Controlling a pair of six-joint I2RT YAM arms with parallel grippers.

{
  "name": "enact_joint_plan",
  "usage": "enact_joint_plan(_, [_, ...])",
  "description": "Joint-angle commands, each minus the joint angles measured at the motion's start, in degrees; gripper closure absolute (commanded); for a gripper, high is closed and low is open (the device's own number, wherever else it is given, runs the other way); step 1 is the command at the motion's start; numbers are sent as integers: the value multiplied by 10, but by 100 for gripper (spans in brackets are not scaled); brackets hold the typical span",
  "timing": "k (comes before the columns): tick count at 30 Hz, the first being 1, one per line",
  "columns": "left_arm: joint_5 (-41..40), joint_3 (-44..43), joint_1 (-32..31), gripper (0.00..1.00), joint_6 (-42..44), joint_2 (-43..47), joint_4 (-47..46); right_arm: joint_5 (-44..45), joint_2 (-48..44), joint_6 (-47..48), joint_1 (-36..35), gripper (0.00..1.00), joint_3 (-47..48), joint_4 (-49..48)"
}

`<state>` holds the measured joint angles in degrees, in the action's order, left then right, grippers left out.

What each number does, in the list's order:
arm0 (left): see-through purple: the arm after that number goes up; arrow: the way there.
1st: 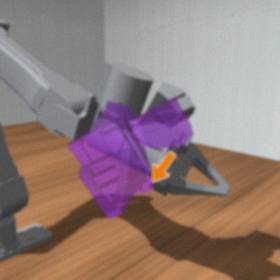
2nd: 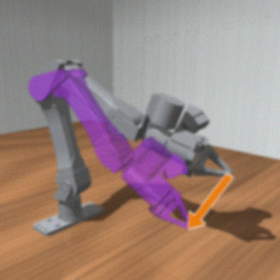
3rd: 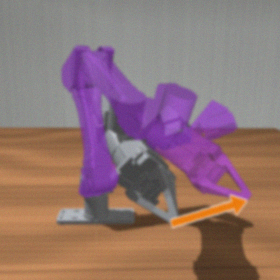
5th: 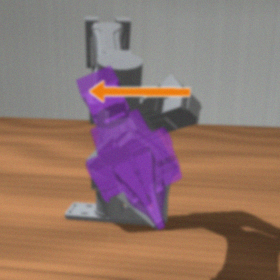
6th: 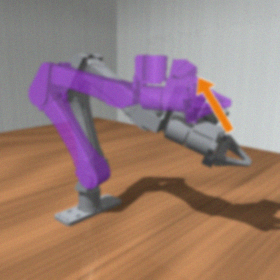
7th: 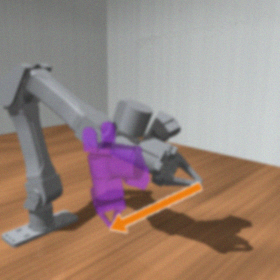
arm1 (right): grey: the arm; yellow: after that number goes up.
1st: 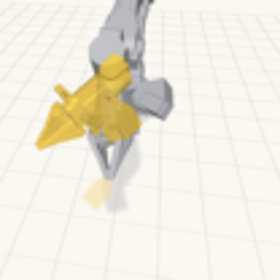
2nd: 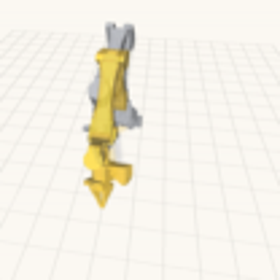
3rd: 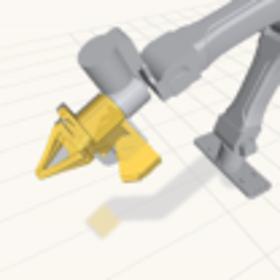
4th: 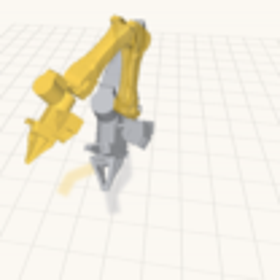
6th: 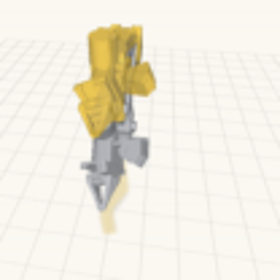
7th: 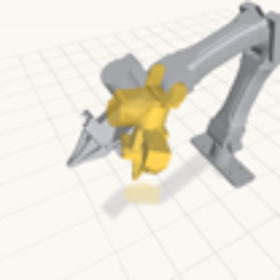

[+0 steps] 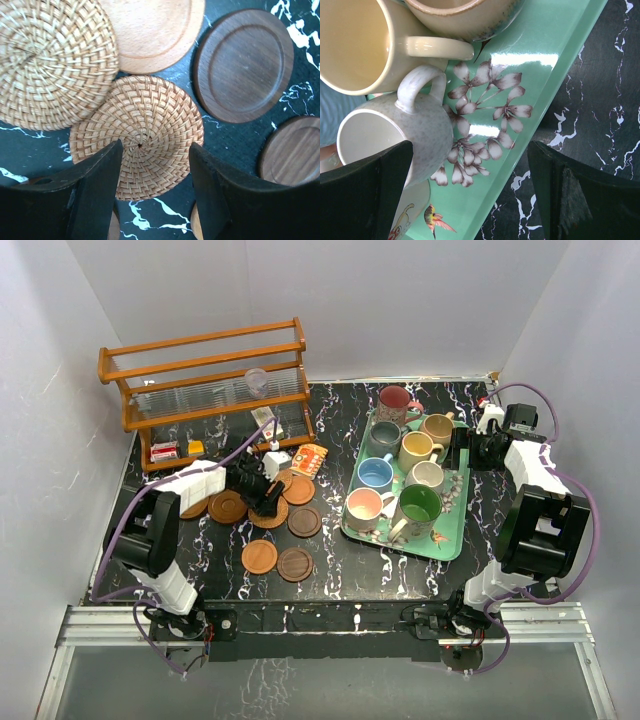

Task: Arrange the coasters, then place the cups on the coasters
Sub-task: Move the coaster to the center of the board.

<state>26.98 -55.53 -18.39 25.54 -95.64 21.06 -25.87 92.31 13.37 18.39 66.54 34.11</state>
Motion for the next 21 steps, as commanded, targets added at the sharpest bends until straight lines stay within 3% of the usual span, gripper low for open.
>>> enact_joint_plan(1, [-48, -15, 0, 45, -10, -22, -22, 1, -9, 4, 1, 2, 18, -10])
enact_joint_plan(9, [-30, -22, 0, 45, -12, -18, -19, 2, -7, 4, 1, 2, 18, -11])
enact_joint_plan(21, [69, -73, 0, 42, -8, 9, -17, 4, -7, 4, 1, 2, 18, -11])
